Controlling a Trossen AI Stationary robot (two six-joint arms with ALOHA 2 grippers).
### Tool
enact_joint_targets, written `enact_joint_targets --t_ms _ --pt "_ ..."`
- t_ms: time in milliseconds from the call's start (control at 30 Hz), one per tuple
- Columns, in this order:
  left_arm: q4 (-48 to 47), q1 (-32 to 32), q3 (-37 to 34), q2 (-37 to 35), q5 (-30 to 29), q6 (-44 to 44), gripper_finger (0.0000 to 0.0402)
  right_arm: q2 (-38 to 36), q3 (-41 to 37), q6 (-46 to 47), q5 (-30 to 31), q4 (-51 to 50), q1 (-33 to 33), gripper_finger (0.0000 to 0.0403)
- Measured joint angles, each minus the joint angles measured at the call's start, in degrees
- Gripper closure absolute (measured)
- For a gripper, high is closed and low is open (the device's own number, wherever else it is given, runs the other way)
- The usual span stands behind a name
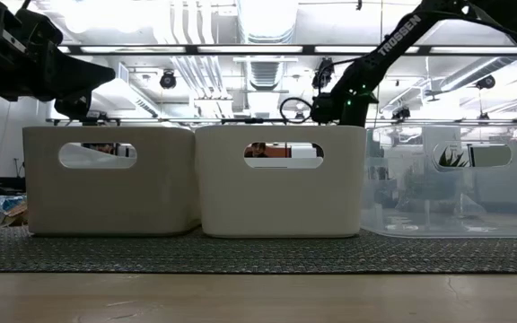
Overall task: Pick and place Granola Bars by type
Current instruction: Put the red granola bar into the gray bin
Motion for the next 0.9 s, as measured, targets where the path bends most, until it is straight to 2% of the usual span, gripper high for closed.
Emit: enact_joint_targets --t_ms 467,900 --pt "0.0 0.0 0.0 0.0 0.0 0.0 0.0402 -8.0 0.0 1.9 -0.2 -4.6 0.3 0.0344" --pt "0.0 0.0 0.0 0.0 0.0 0.0 0.0402 -16.3 0.1 2.2 -0.5 -10.9 3.8 0.0344"
